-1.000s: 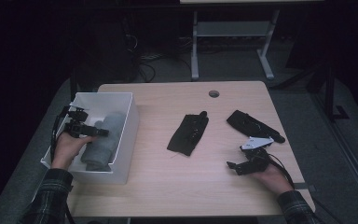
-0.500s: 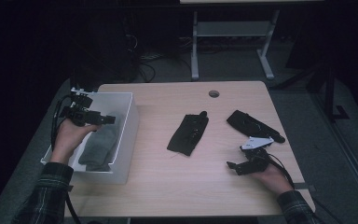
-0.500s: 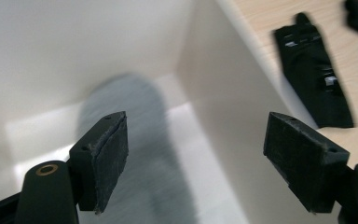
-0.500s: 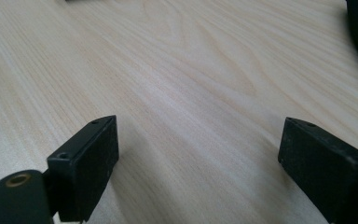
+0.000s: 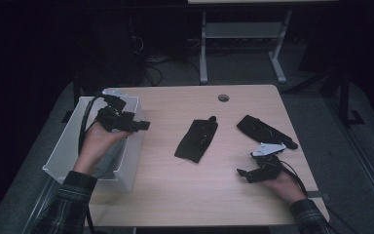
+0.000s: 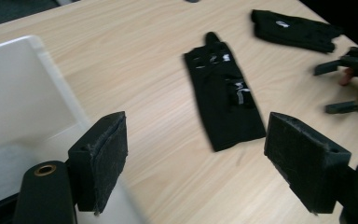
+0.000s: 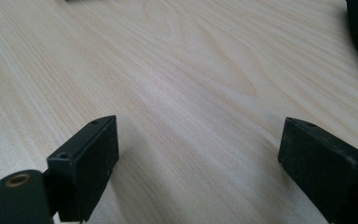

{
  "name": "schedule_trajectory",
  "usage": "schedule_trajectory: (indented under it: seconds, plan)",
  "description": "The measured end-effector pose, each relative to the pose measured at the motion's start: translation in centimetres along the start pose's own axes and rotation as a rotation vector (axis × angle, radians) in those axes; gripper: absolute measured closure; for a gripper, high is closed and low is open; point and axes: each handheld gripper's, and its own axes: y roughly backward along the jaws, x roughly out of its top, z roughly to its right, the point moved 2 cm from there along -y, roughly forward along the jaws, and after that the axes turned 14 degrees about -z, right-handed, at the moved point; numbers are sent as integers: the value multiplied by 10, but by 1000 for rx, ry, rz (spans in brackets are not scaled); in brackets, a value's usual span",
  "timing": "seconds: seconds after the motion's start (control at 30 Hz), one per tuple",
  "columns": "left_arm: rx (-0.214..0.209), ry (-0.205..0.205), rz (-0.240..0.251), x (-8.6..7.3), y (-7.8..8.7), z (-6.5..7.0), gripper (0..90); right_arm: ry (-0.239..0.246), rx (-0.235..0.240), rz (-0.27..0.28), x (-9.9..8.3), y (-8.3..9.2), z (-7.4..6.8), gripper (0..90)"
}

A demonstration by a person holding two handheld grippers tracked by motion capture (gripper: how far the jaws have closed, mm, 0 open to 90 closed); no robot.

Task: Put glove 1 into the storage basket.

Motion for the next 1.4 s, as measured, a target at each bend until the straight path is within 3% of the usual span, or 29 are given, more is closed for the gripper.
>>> schedule_trajectory:
  seconds: [0.03, 0.23, 0.6, 0.8, 1.03, 1.17, 1.33, 1.37, 1.4]
  plan:
    - [-11, -18, -1, 3, -5, 10, 211, 0, 0, 0, 0, 0, 0, 121]
    - [-37, -35, 7, 6, -23, 32, 211, 0, 0, 0, 0, 0, 0, 121]
    - [-41, -94, -4, -2, -64, 67, 212, -1, -4, -2, 0, 0, 1, 105]
    - [-53, -128, -29, -16, -89, 79, 212, -5, -6, -2, 0, 0, 0, 108]
    - [-33, -159, -68, -39, -116, 83, 201, 7, -1, 4, 0, 0, -1, 156]
    - [-32, -172, -81, -53, -128, 82, 194, -1, -4, -7, 2, 5, -1, 337]
    - [-22, -191, -91, -69, -139, 82, 179, -15, -15, -15, 6, 10, 3, 627]
    - [-19, -194, -91, -73, -140, 82, 178, -26, -22, -13, 10, 12, 6, 731]
    - [-18, -196, -93, -76, -142, 81, 178, -26, -22, -13, 10, 12, 6, 731]
